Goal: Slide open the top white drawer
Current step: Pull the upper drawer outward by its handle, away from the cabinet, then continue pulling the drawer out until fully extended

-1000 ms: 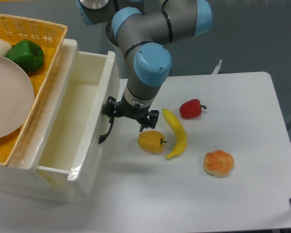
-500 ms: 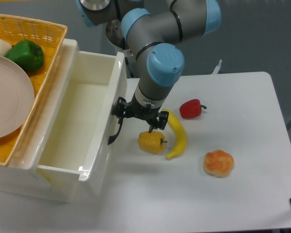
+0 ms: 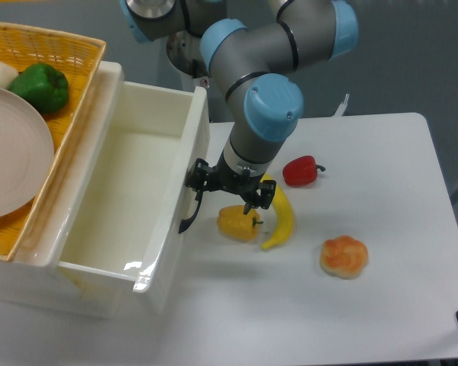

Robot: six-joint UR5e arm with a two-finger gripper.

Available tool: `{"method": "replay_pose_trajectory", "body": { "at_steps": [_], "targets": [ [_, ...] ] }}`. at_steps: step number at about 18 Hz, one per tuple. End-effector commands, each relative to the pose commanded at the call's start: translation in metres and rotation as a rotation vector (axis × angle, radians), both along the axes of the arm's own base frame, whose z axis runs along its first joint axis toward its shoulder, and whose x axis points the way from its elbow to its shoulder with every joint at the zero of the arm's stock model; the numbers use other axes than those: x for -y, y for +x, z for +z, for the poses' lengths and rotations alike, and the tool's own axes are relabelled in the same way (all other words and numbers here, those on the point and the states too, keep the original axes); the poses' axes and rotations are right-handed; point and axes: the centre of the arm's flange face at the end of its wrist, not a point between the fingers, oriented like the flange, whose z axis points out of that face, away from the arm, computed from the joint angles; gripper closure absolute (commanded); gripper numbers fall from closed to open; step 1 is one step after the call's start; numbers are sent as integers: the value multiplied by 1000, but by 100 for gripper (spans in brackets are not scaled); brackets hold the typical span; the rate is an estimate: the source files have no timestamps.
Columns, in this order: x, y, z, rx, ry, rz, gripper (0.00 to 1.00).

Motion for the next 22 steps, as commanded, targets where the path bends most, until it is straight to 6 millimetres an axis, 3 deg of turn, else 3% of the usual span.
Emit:
{"method": "replay_pose_trajectory", "body": {
  "at_steps": [10, 22],
  "targets": [
    [17, -24, 5, -11, 11, 6, 0],
    [18, -31, -2, 15, 34, 23, 0]
  ]
}}
